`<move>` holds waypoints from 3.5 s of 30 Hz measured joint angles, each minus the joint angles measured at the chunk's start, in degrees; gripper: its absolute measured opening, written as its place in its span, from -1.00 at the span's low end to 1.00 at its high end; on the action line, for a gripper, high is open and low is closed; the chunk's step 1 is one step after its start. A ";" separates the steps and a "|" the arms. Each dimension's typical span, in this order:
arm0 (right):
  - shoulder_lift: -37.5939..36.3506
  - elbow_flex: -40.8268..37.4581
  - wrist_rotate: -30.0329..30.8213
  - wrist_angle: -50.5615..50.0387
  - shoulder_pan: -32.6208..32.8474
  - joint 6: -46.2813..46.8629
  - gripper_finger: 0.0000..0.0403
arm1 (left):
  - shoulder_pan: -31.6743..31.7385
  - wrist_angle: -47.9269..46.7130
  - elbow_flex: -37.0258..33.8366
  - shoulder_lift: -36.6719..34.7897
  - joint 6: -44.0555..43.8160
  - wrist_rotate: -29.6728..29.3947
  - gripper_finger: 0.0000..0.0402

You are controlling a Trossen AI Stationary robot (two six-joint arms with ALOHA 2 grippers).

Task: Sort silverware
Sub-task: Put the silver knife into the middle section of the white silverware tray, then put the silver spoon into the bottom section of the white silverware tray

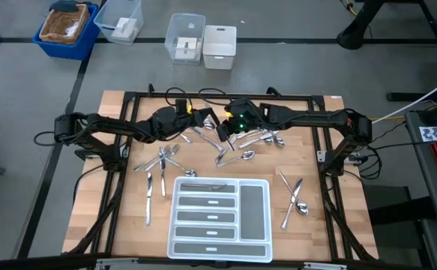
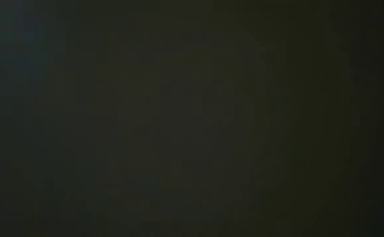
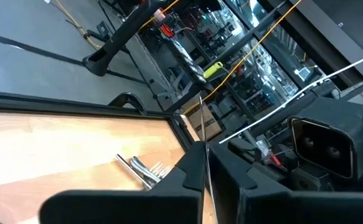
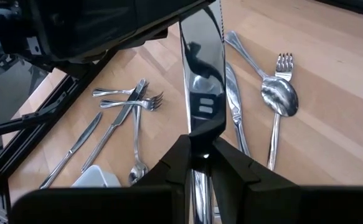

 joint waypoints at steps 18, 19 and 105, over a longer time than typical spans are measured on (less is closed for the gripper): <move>-0.24 0.04 -2.85 -2.45 -0.13 -0.32 -0.42 | -0.85 -0.08 -0.21 -0.07 7.27 1.49 -1.00; -0.58 0.04 -3.25 -3.65 -0.13 -1.41 -0.41 | -0.89 -0.10 -0.20 -0.07 7.92 2.48 -1.00; -22.99 -0.02 3.45 -46.90 -0.11 -11.72 -0.43 | -32.04 -3.06 1.46 17.26 36.59 16.56 -0.76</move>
